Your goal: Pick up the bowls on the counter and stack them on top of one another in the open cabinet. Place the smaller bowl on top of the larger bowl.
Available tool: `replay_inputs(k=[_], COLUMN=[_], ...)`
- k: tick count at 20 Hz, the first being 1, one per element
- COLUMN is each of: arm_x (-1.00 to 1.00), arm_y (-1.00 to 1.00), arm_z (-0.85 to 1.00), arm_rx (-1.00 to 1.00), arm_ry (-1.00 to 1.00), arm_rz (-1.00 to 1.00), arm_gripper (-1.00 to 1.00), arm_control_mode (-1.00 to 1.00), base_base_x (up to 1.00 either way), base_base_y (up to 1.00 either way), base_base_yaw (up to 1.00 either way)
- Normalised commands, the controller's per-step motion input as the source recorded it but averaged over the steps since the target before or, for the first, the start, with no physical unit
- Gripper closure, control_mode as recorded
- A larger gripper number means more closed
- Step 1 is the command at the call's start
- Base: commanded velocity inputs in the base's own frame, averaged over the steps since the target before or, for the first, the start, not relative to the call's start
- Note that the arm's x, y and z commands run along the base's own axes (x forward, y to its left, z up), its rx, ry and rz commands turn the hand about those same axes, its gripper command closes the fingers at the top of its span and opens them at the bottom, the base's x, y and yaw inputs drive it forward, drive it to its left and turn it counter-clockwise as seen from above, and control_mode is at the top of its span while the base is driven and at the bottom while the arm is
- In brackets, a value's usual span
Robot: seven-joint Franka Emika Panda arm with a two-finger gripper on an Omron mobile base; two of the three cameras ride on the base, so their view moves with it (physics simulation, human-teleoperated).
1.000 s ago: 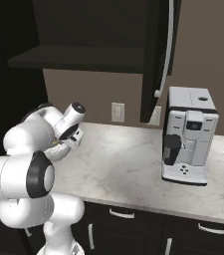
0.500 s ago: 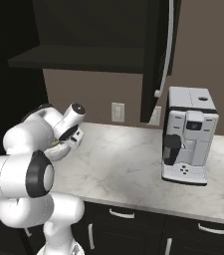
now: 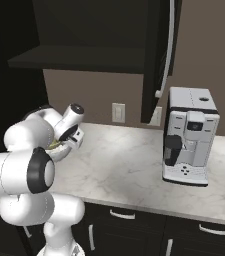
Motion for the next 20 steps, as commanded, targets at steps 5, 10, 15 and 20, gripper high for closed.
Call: replay_inputs(k=[5,10,15,20], arm_x=[0.00,0.00,0.00,-0.17], arm_y=[0.00,0.00,0.00,0.00], arm_z=[0.00,0.00,-0.01,-0.01], arm_rx=[-0.04,-0.02,-0.01,0.00], arm_ry=[-0.01,-0.05,-0.06,-0.06], arm_rz=[0.00,0.00,0.00,0.00], arm_gripper=[1.00,1.00,1.00,1.00], arm_control_mode=[-1.00,-1.00,-1.00,-1.00], base_base_x=[0.00,0.00,0.00,0.00], base_base_y=[0.00,0.00,0.00,0.00], base_base_yaw=[0.00,0.00,0.00,0.00])
